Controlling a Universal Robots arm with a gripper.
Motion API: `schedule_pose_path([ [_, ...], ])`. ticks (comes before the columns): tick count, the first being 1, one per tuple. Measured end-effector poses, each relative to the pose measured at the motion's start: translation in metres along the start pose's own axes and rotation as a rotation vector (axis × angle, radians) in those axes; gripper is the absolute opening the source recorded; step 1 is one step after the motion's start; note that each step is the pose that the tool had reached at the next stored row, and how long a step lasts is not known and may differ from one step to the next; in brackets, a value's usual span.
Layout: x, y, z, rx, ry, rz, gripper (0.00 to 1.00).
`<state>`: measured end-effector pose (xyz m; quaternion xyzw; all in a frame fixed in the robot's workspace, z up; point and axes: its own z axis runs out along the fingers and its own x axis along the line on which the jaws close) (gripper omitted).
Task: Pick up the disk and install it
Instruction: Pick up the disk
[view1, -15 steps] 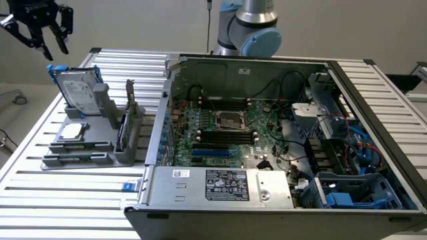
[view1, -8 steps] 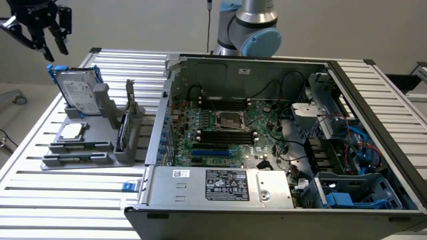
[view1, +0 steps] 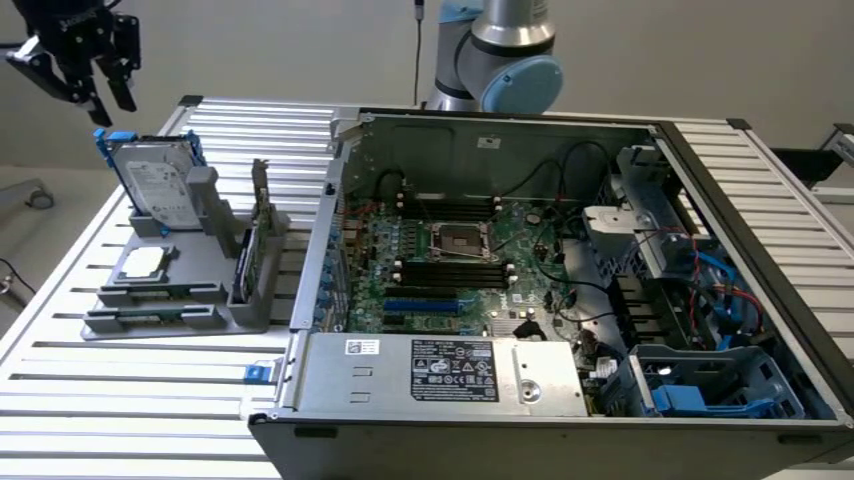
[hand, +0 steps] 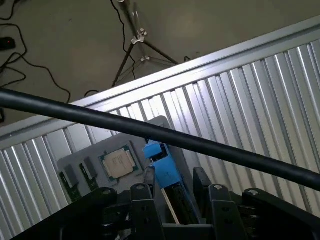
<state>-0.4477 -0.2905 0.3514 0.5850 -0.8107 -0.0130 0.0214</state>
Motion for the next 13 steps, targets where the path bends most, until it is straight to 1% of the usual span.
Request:
schedule_pose_path([
  [13, -0.0002, -0.0004, 0.0080, 0.0027, 0.0115, -0.235, 0.44],
])
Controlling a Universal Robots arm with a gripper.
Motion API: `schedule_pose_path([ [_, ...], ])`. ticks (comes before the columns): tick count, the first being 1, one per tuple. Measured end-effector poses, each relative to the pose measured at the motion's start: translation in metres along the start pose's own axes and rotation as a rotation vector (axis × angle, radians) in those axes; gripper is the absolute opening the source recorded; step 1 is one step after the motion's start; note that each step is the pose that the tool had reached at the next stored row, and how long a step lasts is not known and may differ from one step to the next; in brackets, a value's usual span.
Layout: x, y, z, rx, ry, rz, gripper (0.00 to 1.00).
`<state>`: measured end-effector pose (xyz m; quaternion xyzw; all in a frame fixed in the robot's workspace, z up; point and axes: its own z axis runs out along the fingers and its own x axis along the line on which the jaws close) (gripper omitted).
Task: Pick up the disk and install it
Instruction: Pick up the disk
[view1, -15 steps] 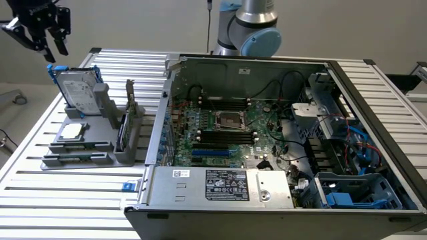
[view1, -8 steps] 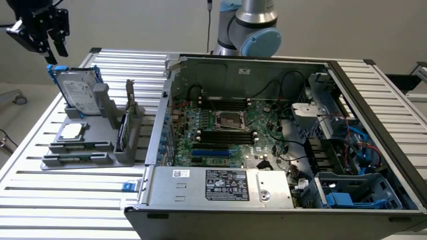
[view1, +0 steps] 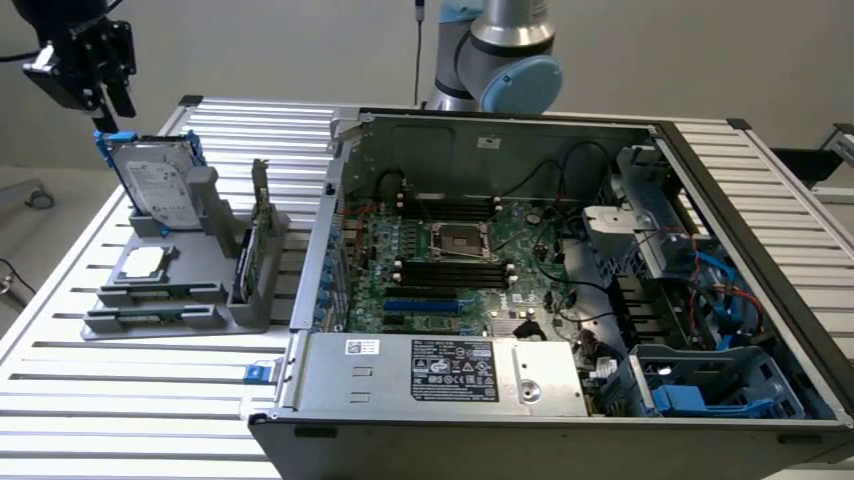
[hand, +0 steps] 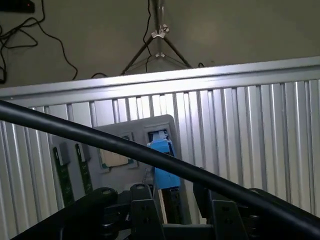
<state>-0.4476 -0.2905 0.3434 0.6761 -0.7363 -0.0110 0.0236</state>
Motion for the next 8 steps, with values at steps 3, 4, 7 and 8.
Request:
schedule_pose_path([
  [3, 0.0000, -0.0001, 0.0014, -0.0005, 0.0030, -0.056, 0.44],
  [4, 0.0000, -0.0001, 0.0018, -0.0007, 0.0042, -0.073, 0.44],
  [7, -0.0001, -0.0001, 0.0028, -0.0017, 0.0089, -0.127, 0.44],
  [8, -0.0001, -0.0001, 0.0030, -0.0020, 0.0116, -0.146, 0.44],
])
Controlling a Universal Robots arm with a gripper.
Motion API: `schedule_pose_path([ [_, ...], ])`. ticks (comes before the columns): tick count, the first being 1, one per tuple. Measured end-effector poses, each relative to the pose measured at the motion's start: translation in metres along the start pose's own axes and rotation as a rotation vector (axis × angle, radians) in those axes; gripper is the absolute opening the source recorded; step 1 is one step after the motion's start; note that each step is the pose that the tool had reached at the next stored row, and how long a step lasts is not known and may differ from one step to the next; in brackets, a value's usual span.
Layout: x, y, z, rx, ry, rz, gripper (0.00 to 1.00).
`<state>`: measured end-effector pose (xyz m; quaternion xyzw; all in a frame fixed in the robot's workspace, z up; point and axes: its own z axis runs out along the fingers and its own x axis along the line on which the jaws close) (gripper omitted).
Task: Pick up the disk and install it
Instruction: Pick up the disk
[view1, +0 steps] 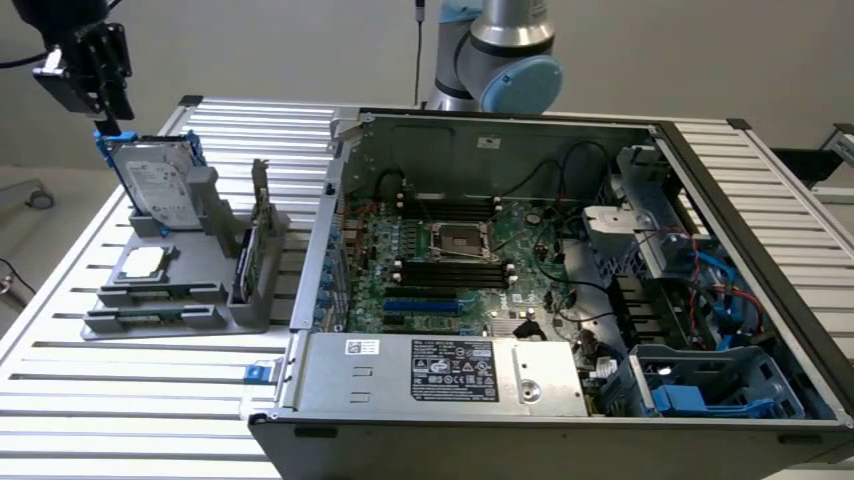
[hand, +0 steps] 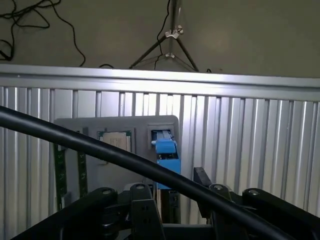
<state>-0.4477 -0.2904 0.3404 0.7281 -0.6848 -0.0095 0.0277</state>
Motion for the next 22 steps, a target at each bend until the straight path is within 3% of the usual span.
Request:
schedule_pose_path([
  [4, 0.000, -0.0001, 0.0003, -0.0015, 0.0159, -0.058, 0.44],
  [8, 0.000, 0.0000, 0.0007, -0.0024, 0.0364, -0.104, 0.44],
  [10, 0.000, 0.0013, 0.0018, -0.0027, 0.0405, -0.113, 0.44],
  [12, 0.000, 0.0058, 0.0048, 0.0006, 0.0411, -0.115, 0.44],
  [14, -0.001, 0.0101, 0.0075, 0.0087, 0.0421, -0.115, 0.44],
  [19, -0.001, 0.0114, 0.0103, 0.0452, 0.0488, -0.125, 0.44],
  [22, -0.001, 0.0112, 0.0140, 0.0609, 0.0507, -0.124, 0.44],
])
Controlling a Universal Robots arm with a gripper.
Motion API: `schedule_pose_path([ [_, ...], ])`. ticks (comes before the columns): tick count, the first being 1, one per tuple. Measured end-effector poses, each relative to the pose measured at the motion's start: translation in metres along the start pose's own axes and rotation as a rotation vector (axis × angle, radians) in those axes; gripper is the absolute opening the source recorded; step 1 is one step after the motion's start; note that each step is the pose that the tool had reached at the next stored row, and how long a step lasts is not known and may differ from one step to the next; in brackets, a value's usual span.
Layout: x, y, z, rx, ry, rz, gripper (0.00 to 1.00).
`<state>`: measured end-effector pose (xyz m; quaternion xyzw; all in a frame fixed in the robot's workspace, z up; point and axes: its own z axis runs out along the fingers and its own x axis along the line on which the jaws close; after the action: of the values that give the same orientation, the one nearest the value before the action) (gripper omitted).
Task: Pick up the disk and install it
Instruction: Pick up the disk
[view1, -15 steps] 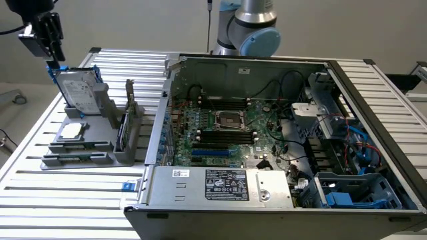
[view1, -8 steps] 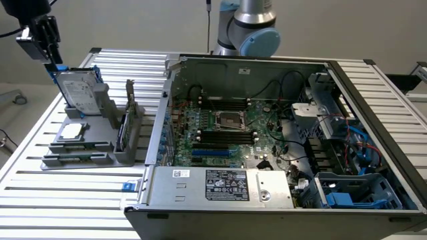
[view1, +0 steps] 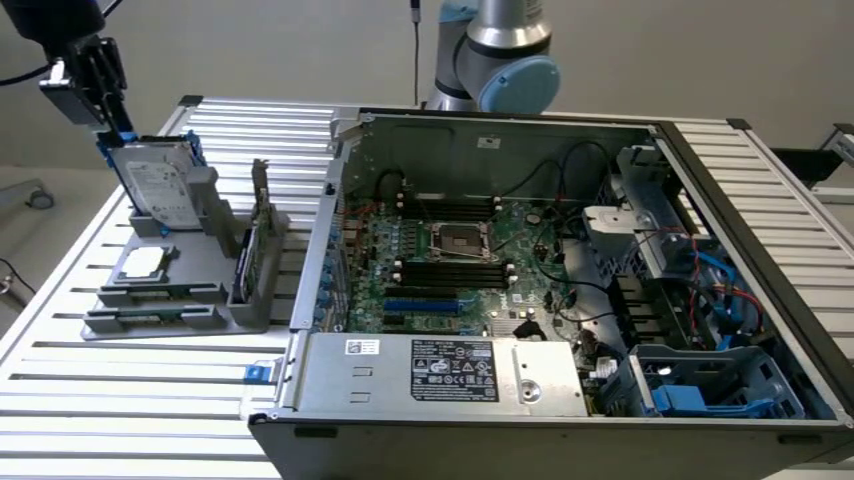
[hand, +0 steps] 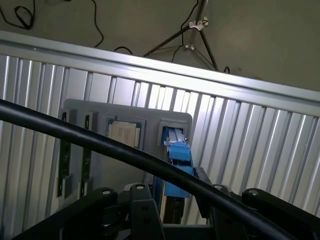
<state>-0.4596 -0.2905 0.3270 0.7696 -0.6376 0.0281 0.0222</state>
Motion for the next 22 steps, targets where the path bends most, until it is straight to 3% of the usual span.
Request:
schedule_pose_path([
  [3, 0.000, 0.0000, 0.0049, 0.0072, 0.0012, 0.000, 0.44],
  [8, -0.001, 0.0002, 0.0131, 0.0075, -0.0013, 0.011, 0.44],
  [18, -0.002, 0.0004, 0.0201, 0.0117, -0.0361, 0.041, 0.44],
  [22, -0.002, 0.0012, 0.0217, 0.0075, -0.0371, 0.060, 0.44],
])
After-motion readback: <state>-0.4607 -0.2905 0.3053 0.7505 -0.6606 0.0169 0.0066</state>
